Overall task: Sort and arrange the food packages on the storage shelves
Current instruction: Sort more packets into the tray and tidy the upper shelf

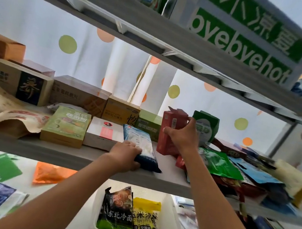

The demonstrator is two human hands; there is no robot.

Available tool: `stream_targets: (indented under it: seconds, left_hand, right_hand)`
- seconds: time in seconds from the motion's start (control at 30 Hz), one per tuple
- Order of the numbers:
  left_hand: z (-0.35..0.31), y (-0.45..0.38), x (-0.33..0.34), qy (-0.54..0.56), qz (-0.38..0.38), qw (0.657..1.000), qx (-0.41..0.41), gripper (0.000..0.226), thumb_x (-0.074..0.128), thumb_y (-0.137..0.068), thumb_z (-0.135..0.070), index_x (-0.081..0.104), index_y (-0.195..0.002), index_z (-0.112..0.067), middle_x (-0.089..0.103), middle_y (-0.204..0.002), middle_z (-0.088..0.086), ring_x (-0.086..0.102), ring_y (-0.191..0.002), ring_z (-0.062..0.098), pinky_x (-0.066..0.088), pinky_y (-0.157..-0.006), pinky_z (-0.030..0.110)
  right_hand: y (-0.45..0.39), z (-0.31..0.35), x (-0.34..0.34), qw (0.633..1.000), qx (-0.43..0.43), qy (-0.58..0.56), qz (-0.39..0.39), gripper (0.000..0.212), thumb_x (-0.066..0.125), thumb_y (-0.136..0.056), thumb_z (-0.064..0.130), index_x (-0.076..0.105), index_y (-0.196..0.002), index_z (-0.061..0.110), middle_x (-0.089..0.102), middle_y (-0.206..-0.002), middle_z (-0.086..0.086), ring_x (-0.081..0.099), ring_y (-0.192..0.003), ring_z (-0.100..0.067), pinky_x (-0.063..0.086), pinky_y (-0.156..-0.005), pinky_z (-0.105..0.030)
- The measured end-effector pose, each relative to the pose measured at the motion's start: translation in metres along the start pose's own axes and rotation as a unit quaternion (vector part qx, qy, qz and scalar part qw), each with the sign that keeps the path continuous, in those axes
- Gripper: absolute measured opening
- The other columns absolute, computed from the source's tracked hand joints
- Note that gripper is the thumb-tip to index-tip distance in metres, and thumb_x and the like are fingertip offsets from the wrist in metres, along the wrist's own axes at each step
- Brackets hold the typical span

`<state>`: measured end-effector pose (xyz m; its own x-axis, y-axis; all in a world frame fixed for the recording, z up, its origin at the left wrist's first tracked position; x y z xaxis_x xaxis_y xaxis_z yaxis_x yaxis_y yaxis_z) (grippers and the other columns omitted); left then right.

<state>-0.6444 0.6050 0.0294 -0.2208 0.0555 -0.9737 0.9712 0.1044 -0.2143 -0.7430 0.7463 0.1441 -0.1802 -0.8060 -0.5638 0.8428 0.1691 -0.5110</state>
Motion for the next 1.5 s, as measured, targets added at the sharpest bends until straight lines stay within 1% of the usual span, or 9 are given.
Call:
stream_targets:
  seconds: [0.17, 0.3, 0.47, 0.6, 0.73, 0.9, 1.03, 1.23, 1.5]
  left_hand:
    - [-0.002, 0.028, -0.03, 0.139, -0.105, 0.985, 0.015, 0.065, 0.059, -0.095, -0.047, 0.037, -0.151, -0.022, 0.039, -0.155, 0.002, 0.027, -0.145, 0.023, 0.028, -0.115, 0.043]
    - [0.002, 0.051, -0.046, 0.373, -0.168, 0.912, 0.033, 0.082, 0.075, -0.083, -0.042, 0.034, -0.152, -0.022, 0.04, -0.154, 0.002, 0.035, -0.14, 0.021, 0.035, -0.113, 0.041]
    - [0.003, 0.069, -0.049, 0.556, -0.135, 0.817, 0.073, 0.109, 0.084, -0.057, -0.049, 0.033, -0.151, -0.027, 0.041, -0.152, 0.004, 0.039, -0.138, 0.02, 0.042, -0.11, 0.048]
    - [-0.017, 0.089, -0.057, 0.594, -0.108, 0.786, 0.134, 0.104, 0.088, -0.059, -0.031, 0.035, -0.148, -0.032, 0.047, -0.137, -0.016, 0.046, -0.126, 0.004, 0.055, -0.086, 0.019]
    - [-0.031, 0.115, -0.06, 0.555, -0.12, 0.808, 0.157, 0.103, 0.09, -0.066, -0.015, 0.031, -0.148, -0.032, 0.052, -0.131, -0.012, 0.057, -0.112, -0.004, 0.052, -0.078, 0.011]
    - [-0.055, 0.144, -0.055, 0.487, -0.138, 0.849, 0.152, 0.111, 0.094, -0.062, -0.024, 0.026, -0.151, -0.033, 0.048, -0.131, -0.022, 0.046, -0.122, -0.011, 0.053, -0.087, 0.016]
    - [-0.087, 0.173, -0.045, 0.451, -0.177, 0.865, 0.13, 0.118, 0.093, -0.056, -0.041, 0.025, -0.152, -0.034, 0.044, -0.144, -0.011, 0.044, -0.132, 0.006, 0.054, -0.096, 0.036]
    - [-0.163, 0.209, -0.025, 0.422, -0.187, 0.876, 0.141, 0.103, 0.093, -0.06, -0.043, 0.037, -0.144, -0.024, 0.052, -0.139, -0.008, 0.05, -0.129, 0.012, 0.051, -0.101, 0.042]
    - [-0.237, 0.242, 0.006, 0.402, -0.173, 0.887, 0.151, 0.101, 0.094, -0.062, -0.04, 0.037, -0.143, -0.02, 0.053, -0.137, -0.011, 0.05, -0.129, 0.006, 0.05, -0.103, 0.03]
  right_hand:
    - [0.035, 0.031, -0.017, 0.994, -0.041, -0.096, 0.028, 0.091, 0.091, -0.068, 0.017, 0.034, -0.138, 0.021, 0.06, -0.116, 0.005, 0.059, -0.107, -0.017, 0.046, -0.087, -0.03]
    - [0.071, 0.05, -0.024, 0.985, -0.049, -0.152, 0.07, 0.093, 0.089, -0.07, 0.004, 0.033, -0.142, 0.024, 0.056, -0.109, 0.011, 0.058, -0.098, -0.001, 0.051, -0.077, -0.012]
    - [0.115, 0.052, -0.022, 0.968, -0.016, -0.217, 0.128, 0.092, 0.089, -0.062, 0.004, 0.04, -0.133, 0.034, 0.059, -0.128, -0.003, 0.061, -0.117, -0.022, 0.058, -0.093, -0.042]
    - [0.148, 0.047, -0.018, 0.955, -0.018, -0.224, 0.195, 0.095, 0.087, -0.061, -0.002, 0.044, -0.134, 0.039, 0.059, -0.136, -0.008, 0.062, -0.12, -0.028, 0.058, -0.094, -0.044]
    - [0.18, 0.04, -0.021, 0.942, -0.031, -0.239, 0.235, 0.101, 0.085, -0.057, -0.005, 0.044, -0.139, 0.038, 0.059, -0.137, -0.008, 0.063, -0.121, -0.031, 0.056, -0.097, -0.054]
    - [0.221, 0.034, -0.037, 0.915, -0.059, -0.271, 0.292, 0.099, 0.079, -0.063, -0.012, 0.043, -0.139, 0.039, 0.056, -0.139, -0.004, 0.063, -0.122, -0.027, 0.059, -0.087, -0.04]
    - [0.254, 0.018, -0.062, 0.908, -0.077, -0.266, 0.315, 0.102, 0.076, -0.065, -0.025, 0.039, -0.14, 0.035, 0.056, -0.136, 0.007, 0.063, -0.12, -0.011, 0.058, -0.085, -0.031]
    - [0.299, -0.036, -0.109, 0.924, -0.053, -0.241, 0.291, 0.097, 0.079, -0.063, -0.024, 0.041, -0.133, 0.031, 0.057, -0.119, 0.034, 0.056, -0.109, 0.02, 0.048, -0.083, -0.008]
    - [0.352, -0.094, -0.161, 0.939, -0.033, -0.231, 0.254, 0.101, 0.088, -0.064, -0.011, 0.038, -0.137, 0.037, 0.059, -0.115, 0.04, 0.057, -0.115, 0.012, 0.049, -0.086, -0.01]
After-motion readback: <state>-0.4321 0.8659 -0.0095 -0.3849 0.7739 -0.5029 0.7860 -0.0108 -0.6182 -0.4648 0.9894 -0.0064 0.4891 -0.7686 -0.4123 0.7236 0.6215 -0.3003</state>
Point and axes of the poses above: each hand's wrist, its own y-axis away from the middle knuckle, its own x-axis out of the palm, z = x × y, the point moved 10 cm from there along -y, towards the middle knuckle
